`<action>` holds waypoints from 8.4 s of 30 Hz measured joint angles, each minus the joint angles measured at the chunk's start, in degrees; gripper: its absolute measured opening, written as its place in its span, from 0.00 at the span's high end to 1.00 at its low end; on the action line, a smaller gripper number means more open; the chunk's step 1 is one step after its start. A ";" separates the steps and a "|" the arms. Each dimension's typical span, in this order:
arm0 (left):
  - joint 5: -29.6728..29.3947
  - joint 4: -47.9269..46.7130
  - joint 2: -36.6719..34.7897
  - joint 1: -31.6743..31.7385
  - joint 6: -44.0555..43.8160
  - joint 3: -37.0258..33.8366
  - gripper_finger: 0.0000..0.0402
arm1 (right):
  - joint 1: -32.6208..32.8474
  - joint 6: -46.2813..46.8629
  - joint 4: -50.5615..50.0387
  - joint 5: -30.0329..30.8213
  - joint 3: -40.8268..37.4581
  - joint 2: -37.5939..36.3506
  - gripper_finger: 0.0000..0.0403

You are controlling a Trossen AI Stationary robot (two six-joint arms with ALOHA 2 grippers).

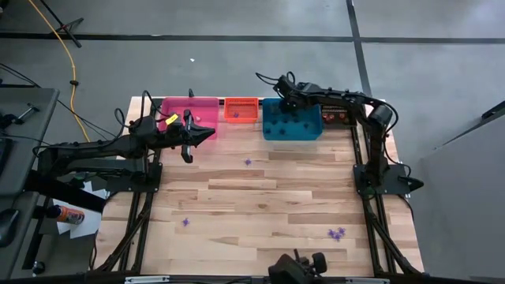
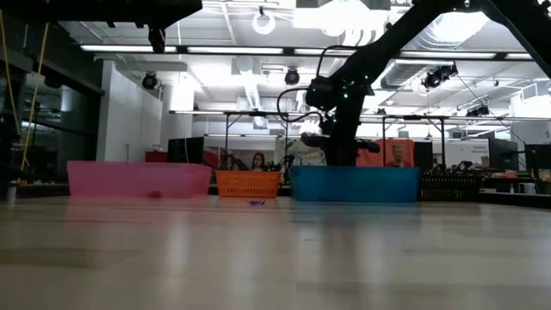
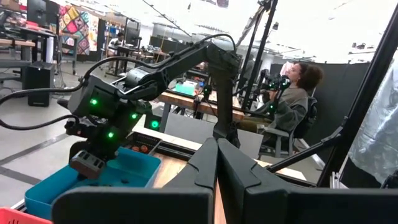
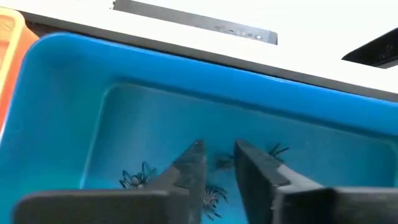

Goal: Sort Halloween decoration
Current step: Put the black spider toy into the blue bin, then put the violet spider toy into the orange bin

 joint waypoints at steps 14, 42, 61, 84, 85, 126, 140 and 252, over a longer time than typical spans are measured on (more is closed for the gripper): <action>0.02 -0.09 0.00 0.00 0.00 0.00 1.00 | 6.15 -21.81 -1.86 -6.24 -0.89 -11.39 0.49; 0.04 -4.92 0.02 -0.02 0.00 0.00 1.00 | 32.72 -13.72 55.91 -11.02 -44.59 -45.29 0.49; 7.47 -37.30 1.35 -8.45 -13.21 14.36 0.71 | 32.68 -11.65 52.28 -8.95 -44.53 -45.29 0.49; -18.37 -65.85 38.22 -64.47 -42.36 17.27 0.63 | 32.68 -11.80 47.38 -4.59 -44.50 -45.27 0.49; -17.89 -64.89 39.60 -64.54 -41.78 17.27 0.63 | 32.68 -11.80 46.95 -4.59 -44.50 -45.27 0.49; -27.58 -58.23 21.67 -44.31 -22.09 17.12 1.00 | 32.67 -13.18 45.22 -4.52 -44.50 -45.24 0.49; 2.18 -5.00 26.90 -3.42 8.97 17.20 1.00 | 32.68 -20.19 63.24 -6.62 -44.50 -45.24 0.49; 6.56 14.57 12.41 -4.30 -2.05 -2.29 0.99 | 32.72 -15.23 66.86 -9.53 -44.50 -45.27 0.49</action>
